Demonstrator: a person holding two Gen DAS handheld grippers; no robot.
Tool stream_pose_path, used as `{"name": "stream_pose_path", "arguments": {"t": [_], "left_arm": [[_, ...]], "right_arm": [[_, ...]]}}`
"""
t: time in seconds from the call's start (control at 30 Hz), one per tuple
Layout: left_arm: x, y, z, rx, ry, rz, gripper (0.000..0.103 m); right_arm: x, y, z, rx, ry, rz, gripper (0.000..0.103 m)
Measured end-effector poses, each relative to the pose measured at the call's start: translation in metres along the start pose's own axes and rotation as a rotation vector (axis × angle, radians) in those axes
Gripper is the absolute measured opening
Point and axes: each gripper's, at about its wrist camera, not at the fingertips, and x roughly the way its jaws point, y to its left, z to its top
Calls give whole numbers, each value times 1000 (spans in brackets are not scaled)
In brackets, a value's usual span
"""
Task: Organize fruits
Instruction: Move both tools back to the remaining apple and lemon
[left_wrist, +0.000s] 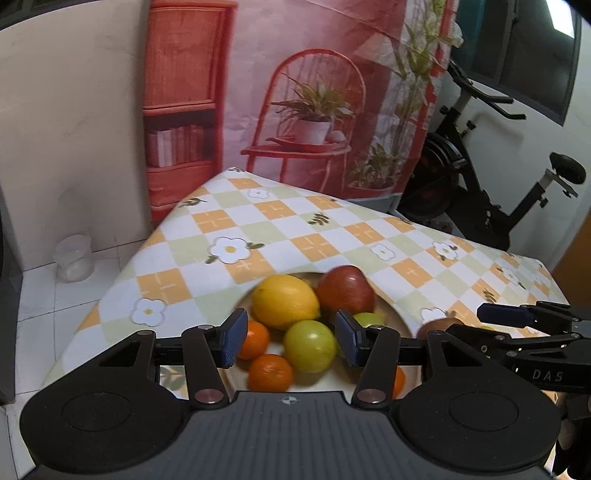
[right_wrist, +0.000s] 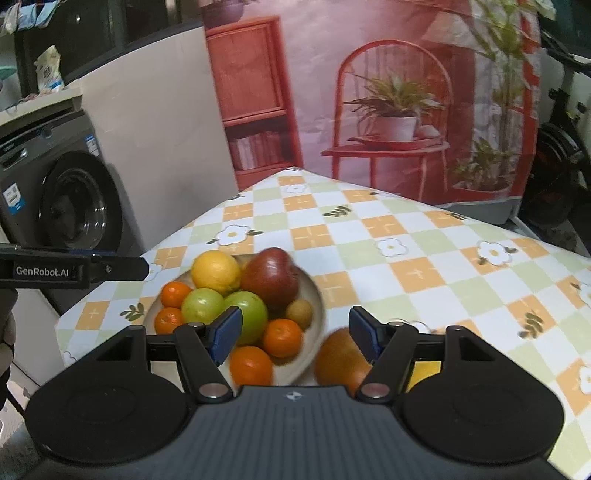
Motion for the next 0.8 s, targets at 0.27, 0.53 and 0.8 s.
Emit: {"name": "stream_pose_path", "arguments": {"t": [0.27, 0.53, 0.8], "left_arm": [[5, -19, 0, 30, 5, -32, 55], [13, -35, 0, 49, 15, -83, 55], [28, -52, -1, 82, 54, -131, 55]], "right_arm": [[-25, -30, -12, 55, -16, -37, 67], [-44, -52, -25, 61, -21, -71, 67], [-48, -67, -45, 78, 6, -82, 67]]}}
